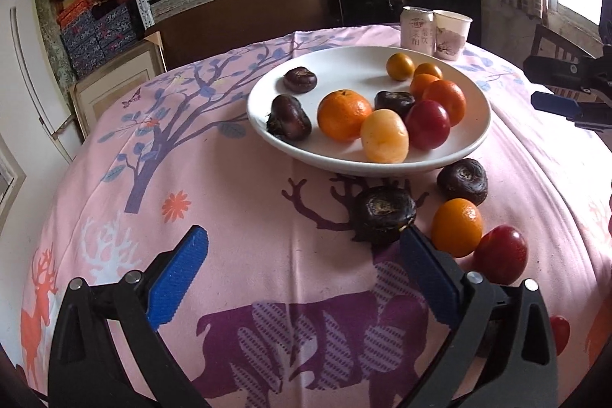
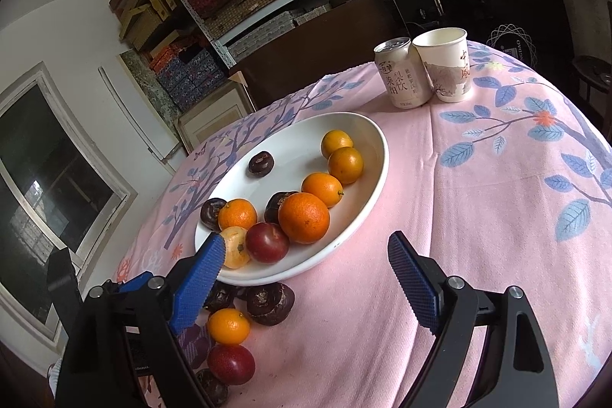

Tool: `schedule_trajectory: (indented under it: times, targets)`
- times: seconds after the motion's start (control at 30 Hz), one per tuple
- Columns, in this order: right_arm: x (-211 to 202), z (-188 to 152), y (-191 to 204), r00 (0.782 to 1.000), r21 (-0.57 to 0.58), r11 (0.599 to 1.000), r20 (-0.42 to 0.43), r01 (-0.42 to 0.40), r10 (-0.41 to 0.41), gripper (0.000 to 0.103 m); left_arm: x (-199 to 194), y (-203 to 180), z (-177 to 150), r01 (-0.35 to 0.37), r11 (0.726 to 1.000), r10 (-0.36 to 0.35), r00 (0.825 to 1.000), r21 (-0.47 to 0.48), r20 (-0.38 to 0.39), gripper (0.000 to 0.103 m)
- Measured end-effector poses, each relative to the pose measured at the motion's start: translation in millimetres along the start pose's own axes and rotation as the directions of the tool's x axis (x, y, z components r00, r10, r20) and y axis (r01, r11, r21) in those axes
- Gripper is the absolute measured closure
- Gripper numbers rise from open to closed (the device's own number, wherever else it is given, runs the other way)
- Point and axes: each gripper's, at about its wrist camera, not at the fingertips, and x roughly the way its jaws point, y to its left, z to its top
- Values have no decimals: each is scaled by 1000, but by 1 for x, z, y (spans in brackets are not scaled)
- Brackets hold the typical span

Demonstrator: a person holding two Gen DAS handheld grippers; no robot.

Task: Organize fruits
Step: 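Move both open tools back toward the fruit left on the cloth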

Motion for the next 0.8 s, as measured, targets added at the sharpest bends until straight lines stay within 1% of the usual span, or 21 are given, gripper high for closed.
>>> schedule_trajectory:
  times: [0.07, 0.1, 0.17, 0.33, 0.43, 0.47, 0.5, 0.53, 0.57, 0.6, 0.63, 0.7, 0.73, 0.8]
  targets:
    - [1, 0, -1, 1000, 2, 1000, -2, 3, -3, 15, 6, -8, 3, 8, 1000, -7, 1000, 30, -21, 4]
    - [1, -1, -1, 1000, 2, 1000, -3, 6, -6, 15, 10, -11, 4, -2, 999, 4, 999, 41, -33, 4]
    - [2, -1, -1, 1000, 2, 1000, -6, 7, -7, 15, 16, -13, 8, -8, 999, 10, 999, 44, -45, 4]
    - [4, -1, -1, 1000, 0, 1000, -13, 10, -10, 15, 31, -7, 19, 36, 999, -37, 998, -16, -59, 4]
    - [4, -1, -1, 1000, 2, 1000, -14, 11, -11, 15, 39, 3, 18, 95, 993, -101, 991, -69, -92, 4]
    - [3, -1, -1, 1000, 0, 1000, -13, 10, -10, 15, 38, 6, 16, 84, 994, -90, 991, -68, -94, 4]
    - [3, -1, -1, 1000, 0, 1000, -12, 10, -10, 15, 33, 9, 12, 43, 998, -46, 995, -45, -89, 4]
    - [3, -1, -1, 1000, 0, 1000, -11, 8, -8, 15, 28, 11, 8, -13, 1000, 12, 997, -16, -78, 4]
    - [3, -1, -1, 1000, 0, 1000, -10, 5, -5, 15, 24, 15, 4, -62, 998, 62, 996, -1, -72, 4]
    - [3, -1, 0, 1000, -1, 1000, -11, 2, -2, 15, 21, 21, 0, -98, 995, 97, 993, -6, -74, 4]
    - [3, -1, 1, 1000, -4, 1000, -13, 0, 0, 15, 18, 28, -2, -106, 994, 103, 992, -32, -73, 4]
    - [5, -3, 3, 1000, -17, 1000, -27, 0, -1, 15, 13, 37, -2, -48, 994, 43, 998, -94, -54, 4]
    - [7, -4, 5, 999, -26, 1000, -36, 1, -2, 15, 12, 37, 0, -19, 994, 15, 999, -105, -40, 4]
    - [8, -6, 9, 999, -45, 999, -51, 4, -7, 15, 13, 28, 3, 1, 997, -4, 1000, -82, -30, 4]
